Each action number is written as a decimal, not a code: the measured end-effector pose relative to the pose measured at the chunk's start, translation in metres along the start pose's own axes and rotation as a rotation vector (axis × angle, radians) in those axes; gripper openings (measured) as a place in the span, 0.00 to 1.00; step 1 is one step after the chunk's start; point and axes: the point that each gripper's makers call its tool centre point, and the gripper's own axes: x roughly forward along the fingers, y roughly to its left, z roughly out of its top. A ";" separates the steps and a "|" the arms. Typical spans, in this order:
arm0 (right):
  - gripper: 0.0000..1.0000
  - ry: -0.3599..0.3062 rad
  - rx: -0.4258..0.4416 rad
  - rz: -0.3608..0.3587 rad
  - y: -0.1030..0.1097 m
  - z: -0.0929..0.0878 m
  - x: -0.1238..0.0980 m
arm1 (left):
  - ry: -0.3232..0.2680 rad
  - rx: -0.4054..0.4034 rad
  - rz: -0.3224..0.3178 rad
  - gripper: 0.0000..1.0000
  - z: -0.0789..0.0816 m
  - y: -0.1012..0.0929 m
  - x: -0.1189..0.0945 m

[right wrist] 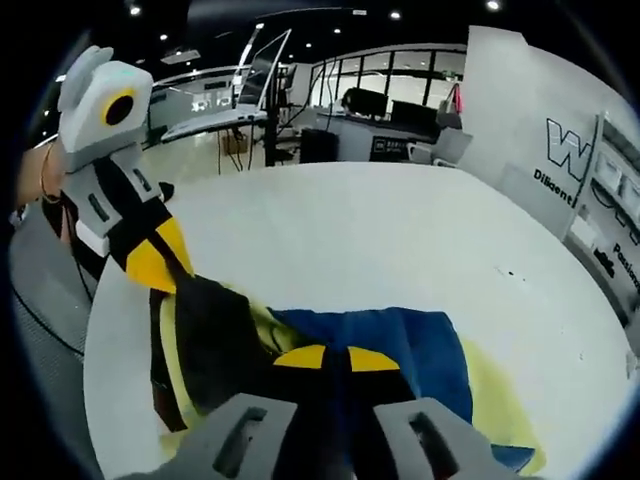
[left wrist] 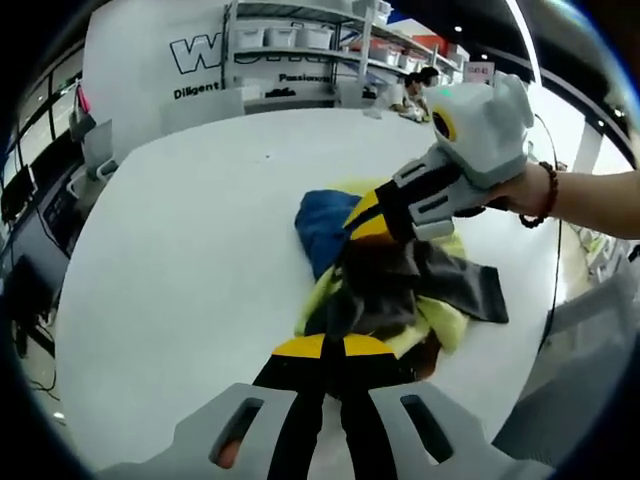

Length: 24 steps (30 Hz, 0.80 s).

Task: Fold the garment on the visible template until the final outline fits inside the template.

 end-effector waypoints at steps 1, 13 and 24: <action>0.00 -0.003 0.005 0.003 0.000 0.000 -0.001 | -0.011 0.005 0.000 0.04 0.002 0.000 -0.001; 0.00 -0.064 0.054 -0.061 -0.021 0.014 -0.027 | -0.044 0.006 -0.005 0.04 0.009 0.001 -0.011; 0.00 -0.097 0.084 -0.144 -0.043 0.018 -0.057 | -0.074 0.005 -0.001 0.04 0.015 0.005 -0.026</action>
